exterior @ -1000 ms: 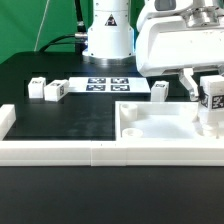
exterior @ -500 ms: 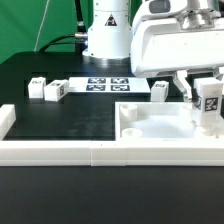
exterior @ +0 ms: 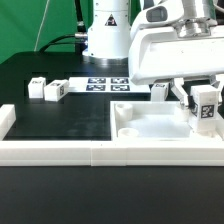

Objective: Assemble one leg

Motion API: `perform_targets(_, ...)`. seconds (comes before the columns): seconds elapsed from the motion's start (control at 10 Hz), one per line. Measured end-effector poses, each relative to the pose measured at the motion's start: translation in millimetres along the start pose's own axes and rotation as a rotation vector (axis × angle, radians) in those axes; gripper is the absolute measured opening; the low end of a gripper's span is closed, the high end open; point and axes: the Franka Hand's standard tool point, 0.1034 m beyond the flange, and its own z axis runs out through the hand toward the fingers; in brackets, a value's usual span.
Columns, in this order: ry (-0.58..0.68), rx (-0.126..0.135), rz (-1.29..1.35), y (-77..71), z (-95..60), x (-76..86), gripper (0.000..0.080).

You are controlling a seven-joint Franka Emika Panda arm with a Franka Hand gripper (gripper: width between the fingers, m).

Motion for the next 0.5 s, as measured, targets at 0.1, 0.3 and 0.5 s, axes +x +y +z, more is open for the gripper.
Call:
perform_targets(0.1,-0.009,0.002,0.001,0.0,0.2,-0.6,0.0303)
perform_targets(0.3,-0.019,0.003,0.001,-0.2,1.2,-2.9,0.0482)
perform_targets(0.5,-0.020,0.003,0.001,-0.2,1.4,-3.5,0.0611)
